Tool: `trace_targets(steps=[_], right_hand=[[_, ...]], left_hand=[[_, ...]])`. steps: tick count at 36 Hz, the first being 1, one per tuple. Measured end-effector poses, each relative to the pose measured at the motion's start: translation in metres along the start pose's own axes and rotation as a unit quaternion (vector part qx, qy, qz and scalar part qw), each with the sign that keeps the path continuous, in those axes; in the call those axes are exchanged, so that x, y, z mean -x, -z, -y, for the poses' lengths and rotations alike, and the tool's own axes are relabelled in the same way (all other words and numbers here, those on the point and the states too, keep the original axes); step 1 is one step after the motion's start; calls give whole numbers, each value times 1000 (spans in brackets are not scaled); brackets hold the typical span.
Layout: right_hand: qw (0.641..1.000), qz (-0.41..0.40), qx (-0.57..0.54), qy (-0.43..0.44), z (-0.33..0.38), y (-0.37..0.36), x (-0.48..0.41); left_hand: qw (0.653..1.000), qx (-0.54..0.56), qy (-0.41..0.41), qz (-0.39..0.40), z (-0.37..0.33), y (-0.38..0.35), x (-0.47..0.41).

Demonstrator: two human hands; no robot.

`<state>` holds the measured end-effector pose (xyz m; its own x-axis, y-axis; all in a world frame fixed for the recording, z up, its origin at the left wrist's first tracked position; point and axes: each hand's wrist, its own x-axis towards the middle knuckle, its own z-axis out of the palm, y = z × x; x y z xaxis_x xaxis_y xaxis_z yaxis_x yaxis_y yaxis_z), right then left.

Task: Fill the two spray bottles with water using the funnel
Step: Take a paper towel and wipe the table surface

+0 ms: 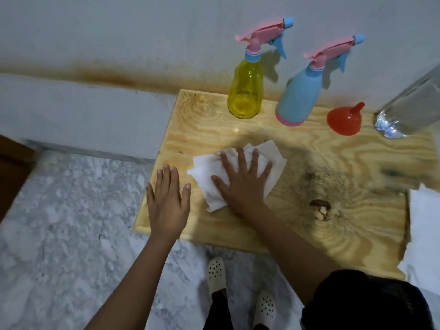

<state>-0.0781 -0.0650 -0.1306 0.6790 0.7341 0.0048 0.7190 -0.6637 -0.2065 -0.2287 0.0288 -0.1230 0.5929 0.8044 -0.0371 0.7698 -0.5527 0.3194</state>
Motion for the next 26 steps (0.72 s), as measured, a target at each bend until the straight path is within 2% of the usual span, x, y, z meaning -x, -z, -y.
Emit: trace_targets(steps=[4,7,15,21,26], right_hand=[[998,-43,8,53,-18,2,10],[998,-26,15,48,-25,6,14],[997,34,11,-65,-75,23,33],[985,19,7,-170,-155,45,62],[972,-28,15,-231,-178,51,88]], left_hand=[[1000,-5,3,-6,-1,0,1],[1000,4,8,0,-3,0,1],[1000,11,27,10,-12,-1,6],[999,11,47,1,-29,-7,12],[998,6,60,-1,-46,-12,13]])
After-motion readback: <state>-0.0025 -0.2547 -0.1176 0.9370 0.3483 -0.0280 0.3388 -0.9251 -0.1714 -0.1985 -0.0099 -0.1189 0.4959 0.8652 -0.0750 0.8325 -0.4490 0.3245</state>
